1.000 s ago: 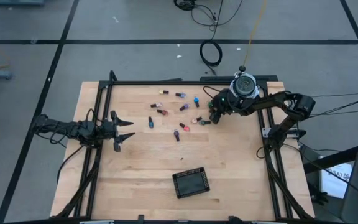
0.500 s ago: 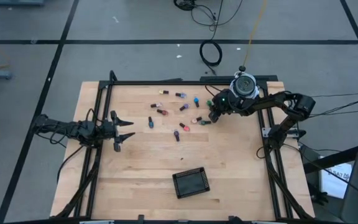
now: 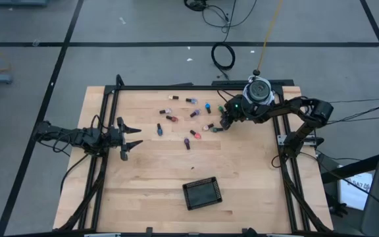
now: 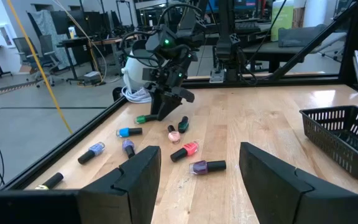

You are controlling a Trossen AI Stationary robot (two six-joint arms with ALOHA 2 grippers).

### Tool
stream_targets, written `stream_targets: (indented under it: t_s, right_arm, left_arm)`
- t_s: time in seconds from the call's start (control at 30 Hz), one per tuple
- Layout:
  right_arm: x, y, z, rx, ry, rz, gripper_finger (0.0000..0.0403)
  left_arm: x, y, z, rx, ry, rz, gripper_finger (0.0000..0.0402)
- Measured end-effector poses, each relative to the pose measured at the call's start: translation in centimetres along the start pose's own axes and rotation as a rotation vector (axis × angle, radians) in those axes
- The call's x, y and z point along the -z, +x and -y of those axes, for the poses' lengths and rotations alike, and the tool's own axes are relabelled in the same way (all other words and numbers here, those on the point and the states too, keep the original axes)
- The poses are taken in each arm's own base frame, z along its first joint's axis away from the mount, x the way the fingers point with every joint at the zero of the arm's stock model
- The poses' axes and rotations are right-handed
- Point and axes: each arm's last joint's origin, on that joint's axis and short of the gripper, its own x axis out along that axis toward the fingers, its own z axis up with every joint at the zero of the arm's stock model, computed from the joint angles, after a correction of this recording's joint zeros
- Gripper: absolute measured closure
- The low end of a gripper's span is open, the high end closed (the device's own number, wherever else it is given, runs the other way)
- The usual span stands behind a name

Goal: Pick & Place Nail Polish
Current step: Put the green nail polish bottle into the black bin

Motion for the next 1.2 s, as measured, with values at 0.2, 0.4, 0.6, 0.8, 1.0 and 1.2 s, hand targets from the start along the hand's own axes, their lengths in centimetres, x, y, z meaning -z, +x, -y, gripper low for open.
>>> stream_targets:
  t_s: [0.2,0.4,0.6,0.8,1.0,1.2]
  right_arm:
    - [-0.43,0.04,0.17,0.053,-0.024,0.055,0.0194]
    - [-0.56,0.03,0.18,0.072,-0.057,0.067,0.0196]
    - [-0.60,0.01,-0.01,0.067,-0.142,0.069,0.0208]
    - [-0.62,-0.01,0.00,0.068,-0.118,0.070,0.0229]
    - [-0.70,-0.01,-0.02,0.063,-0.139,0.076,0.0260]
    - [-0.52,0.52,-0.10,0.017,-0.151,0.068,0.0300]
  left_arm:
    - [0.01,0.01,0.00,0.000,0.000,-0.001,0.0188]
    - [0.00,0.00,0.01,0.001,0.000,0.000,0.0188]
    - [0.01,0.00,0.00,0.000,0.000,0.000,0.0188]
    - [0.00,0.00,0.00,0.000,0.000,0.000,0.0188]
    - [0.01,0.00,0.00,0.000,0.000,0.000,0.0188]
    - [0.01,0.00,0.00,0.000,0.000,0.000,0.0188]
